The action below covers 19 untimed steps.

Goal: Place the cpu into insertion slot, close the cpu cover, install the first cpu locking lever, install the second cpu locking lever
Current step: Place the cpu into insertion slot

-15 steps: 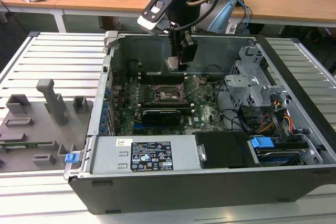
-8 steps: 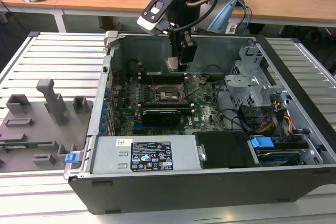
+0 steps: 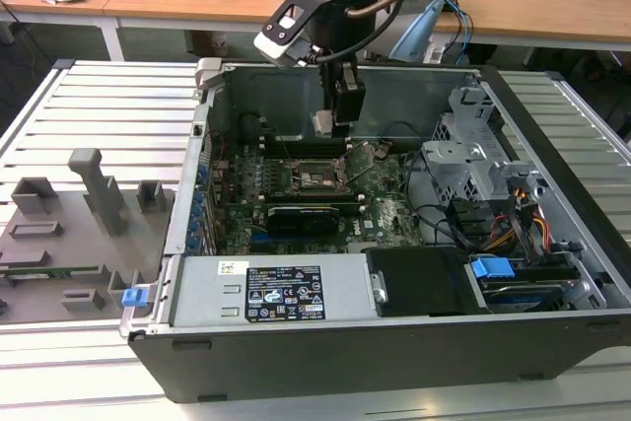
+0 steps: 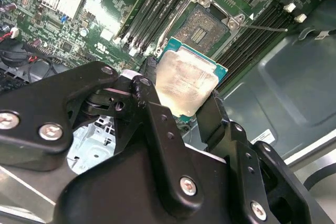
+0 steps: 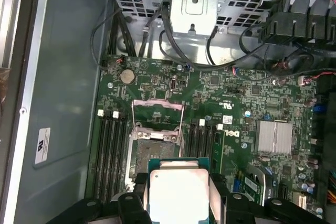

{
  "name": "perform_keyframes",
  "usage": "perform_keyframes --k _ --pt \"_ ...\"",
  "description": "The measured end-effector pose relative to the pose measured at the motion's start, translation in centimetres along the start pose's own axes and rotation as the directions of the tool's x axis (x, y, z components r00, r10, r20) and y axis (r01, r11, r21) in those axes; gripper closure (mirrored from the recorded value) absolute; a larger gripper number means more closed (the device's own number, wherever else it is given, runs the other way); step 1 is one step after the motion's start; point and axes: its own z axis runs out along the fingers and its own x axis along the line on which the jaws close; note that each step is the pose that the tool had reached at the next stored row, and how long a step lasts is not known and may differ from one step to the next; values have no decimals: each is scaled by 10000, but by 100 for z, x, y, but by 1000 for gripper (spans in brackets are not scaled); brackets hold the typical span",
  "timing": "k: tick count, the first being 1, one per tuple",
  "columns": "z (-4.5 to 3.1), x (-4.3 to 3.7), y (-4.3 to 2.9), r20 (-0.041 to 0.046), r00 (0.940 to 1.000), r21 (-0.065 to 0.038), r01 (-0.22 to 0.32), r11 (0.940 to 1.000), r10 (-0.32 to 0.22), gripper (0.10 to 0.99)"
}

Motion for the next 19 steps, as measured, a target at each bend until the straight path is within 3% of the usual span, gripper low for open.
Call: perform_keyframes --k 13,19 --pt "66 -1 -5 0 10000 1 0 10000 0 545" --pt "110 1 -9 58 9998 1 -170 9999 170 545"
